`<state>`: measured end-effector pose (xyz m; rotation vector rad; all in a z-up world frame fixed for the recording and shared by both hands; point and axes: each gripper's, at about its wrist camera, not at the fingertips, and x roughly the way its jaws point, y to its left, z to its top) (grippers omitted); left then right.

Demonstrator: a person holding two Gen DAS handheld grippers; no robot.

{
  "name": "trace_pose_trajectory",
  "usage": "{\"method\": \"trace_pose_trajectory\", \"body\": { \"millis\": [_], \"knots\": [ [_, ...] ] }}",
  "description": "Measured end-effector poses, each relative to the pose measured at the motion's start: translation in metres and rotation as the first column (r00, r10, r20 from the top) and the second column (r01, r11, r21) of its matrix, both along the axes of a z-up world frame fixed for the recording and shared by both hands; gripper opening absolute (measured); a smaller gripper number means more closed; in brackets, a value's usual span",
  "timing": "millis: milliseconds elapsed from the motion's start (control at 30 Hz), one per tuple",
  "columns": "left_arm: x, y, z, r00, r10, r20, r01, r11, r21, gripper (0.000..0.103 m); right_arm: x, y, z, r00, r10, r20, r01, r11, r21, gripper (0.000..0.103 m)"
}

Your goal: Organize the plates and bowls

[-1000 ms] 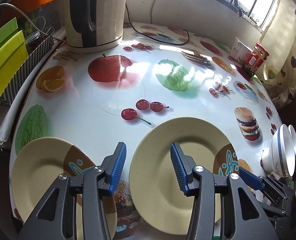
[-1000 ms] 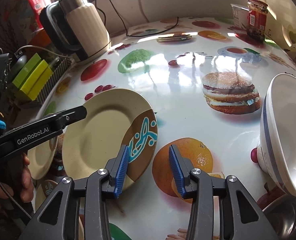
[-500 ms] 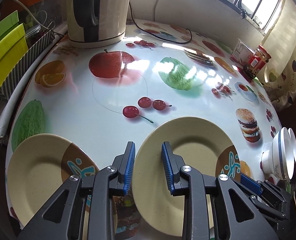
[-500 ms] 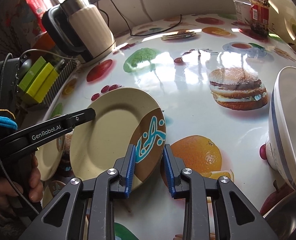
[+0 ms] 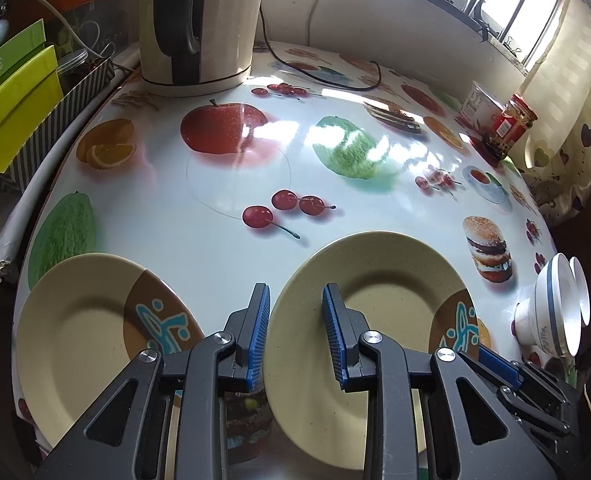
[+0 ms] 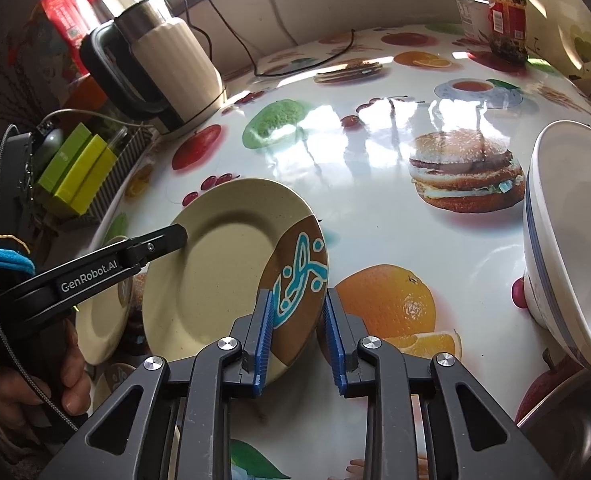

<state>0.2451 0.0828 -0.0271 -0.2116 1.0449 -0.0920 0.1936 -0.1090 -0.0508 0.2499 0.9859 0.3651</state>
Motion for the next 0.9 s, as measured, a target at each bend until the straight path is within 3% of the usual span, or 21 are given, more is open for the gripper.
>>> {"method": "trace_pose_trajectory", "body": {
  "millis": [733, 833, 900],
  "knots": [
    [-0.049, 0.001, 0.027, 0.999, 0.024, 0.048, -0.025, 1.000, 0.005, 0.029, -0.034, -0.006, 0.028, 0.998, 0.032, 0.057, -0.034, 0.999, 0.036, 0.025],
    [-0.057, 0.001, 0.030, 0.998, 0.016, 0.053, -0.015, 1.000, -0.024, 0.029, -0.041, -0.005, 0.031, 0.997, 0.048, 0.067, -0.051, 0.998, 0.040, 0.024],
    [-0.059, -0.003, 0.030, 0.998, 0.014, 0.056, -0.014, 1.000, 0.004, 0.029, -0.043, -0.001, 0.031, 0.996, 0.068, 0.059, -0.072, 0.996, 0.055, 0.021]
  ]
}}
